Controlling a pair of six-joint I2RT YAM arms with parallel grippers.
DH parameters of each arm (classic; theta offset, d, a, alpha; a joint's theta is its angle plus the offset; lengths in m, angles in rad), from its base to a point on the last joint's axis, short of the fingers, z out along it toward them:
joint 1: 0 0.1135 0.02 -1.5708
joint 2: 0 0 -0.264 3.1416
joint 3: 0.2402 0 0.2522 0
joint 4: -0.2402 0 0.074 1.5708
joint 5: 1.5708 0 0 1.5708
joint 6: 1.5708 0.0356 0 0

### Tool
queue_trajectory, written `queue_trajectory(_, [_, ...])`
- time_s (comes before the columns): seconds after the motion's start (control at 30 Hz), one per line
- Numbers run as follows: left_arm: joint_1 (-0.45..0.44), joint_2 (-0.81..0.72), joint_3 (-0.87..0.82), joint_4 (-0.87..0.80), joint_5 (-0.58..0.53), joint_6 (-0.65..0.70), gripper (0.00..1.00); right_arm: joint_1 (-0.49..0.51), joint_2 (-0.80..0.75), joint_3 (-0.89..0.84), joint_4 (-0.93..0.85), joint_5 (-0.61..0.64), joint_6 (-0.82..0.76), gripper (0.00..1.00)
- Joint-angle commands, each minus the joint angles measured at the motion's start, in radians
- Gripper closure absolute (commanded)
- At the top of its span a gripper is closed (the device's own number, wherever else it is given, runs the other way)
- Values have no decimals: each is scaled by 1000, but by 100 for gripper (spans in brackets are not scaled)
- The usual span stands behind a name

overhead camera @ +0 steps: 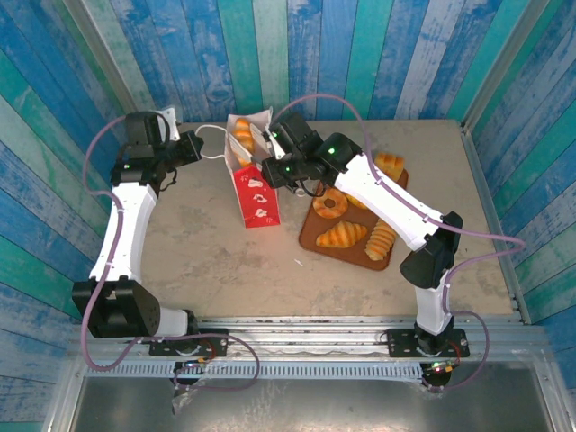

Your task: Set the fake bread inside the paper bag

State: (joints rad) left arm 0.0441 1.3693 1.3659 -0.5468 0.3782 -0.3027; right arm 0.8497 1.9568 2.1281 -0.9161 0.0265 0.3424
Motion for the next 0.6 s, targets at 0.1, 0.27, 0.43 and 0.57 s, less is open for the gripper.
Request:
queue_trajectory(0.1, [1,-59,-2,5,-8,20,93,7,-50,22,5,25,-12,46])
queue_trajectory(0.27, [2,-58,-5,4,-7,20,93,6,-58,29,4,32,-13,46])
queue_trajectory(0.43, [2,-59,-7,11,5,12,93,7,-70,53,4,20,-19,49])
queue_trajectory(0.57, [2,-58,-6,21,39,0,92,6,-99,66,10,2,-23,50])
